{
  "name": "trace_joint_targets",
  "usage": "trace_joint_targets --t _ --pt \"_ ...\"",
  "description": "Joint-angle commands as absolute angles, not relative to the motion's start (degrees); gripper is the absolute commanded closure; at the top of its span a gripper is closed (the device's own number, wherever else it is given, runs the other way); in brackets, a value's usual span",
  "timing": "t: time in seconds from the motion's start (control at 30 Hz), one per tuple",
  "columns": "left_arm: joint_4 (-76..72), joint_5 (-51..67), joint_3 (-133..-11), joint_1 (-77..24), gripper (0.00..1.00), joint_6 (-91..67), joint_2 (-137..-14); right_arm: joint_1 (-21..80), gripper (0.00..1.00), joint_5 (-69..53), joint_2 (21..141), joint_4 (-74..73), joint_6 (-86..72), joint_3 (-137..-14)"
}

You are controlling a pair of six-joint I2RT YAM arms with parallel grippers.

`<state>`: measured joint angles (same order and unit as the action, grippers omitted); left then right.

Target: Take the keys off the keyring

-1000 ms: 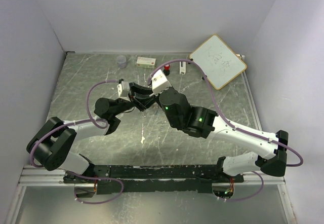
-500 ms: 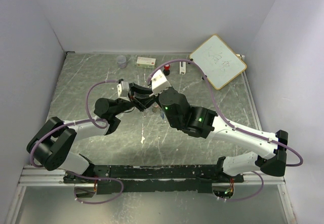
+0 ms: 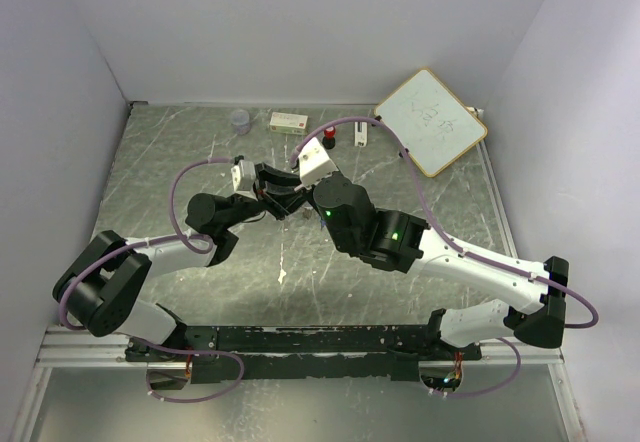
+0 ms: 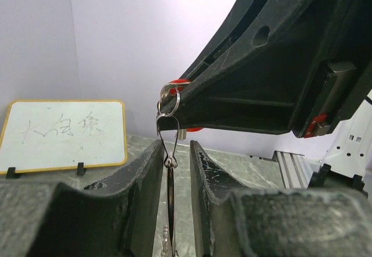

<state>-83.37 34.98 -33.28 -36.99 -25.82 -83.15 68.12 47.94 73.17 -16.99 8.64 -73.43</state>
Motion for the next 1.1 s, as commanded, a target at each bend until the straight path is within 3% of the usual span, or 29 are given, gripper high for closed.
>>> trace_joint_targets --t 0.0,0.13,0.37,0.47,0.67,1.07 --pt "-86.5 35.6 -34.7 -37.7 0.62 -26.0 -83.1 68.5 1.00 48.1 73.4 -15.4 8.5 -73.3" --pt "-87.1 35.7 -34.5 -37.7 0.58 -26.3 -83.1 68.5 1.00 48.2 73.3 -15.3 8.5 -73.2" --pt "-86.9 35.5 -34.6 -37.8 0.60 -26.0 -82.9 68.4 1.00 48.0 73.5 -15.4 8.4 -73.2" --pt "-86.9 35.5 -34.6 -37.7 0.66 -25.9 -82.9 68.4 1.00 48.0 73.5 -15.5 8.3 -73.1" --pt "-83.2 33.6 -34.3 -38.0 0.93 -23.3 -81.5 68.5 1.00 48.2 73.6 -16.0 8.2 -73.4" --pt "-83.5 31.7 -33.1 -38.1 0.93 -23.2 -80.8 68.5 1.00 48.5 74.0 -16.5 8.0 -73.9"
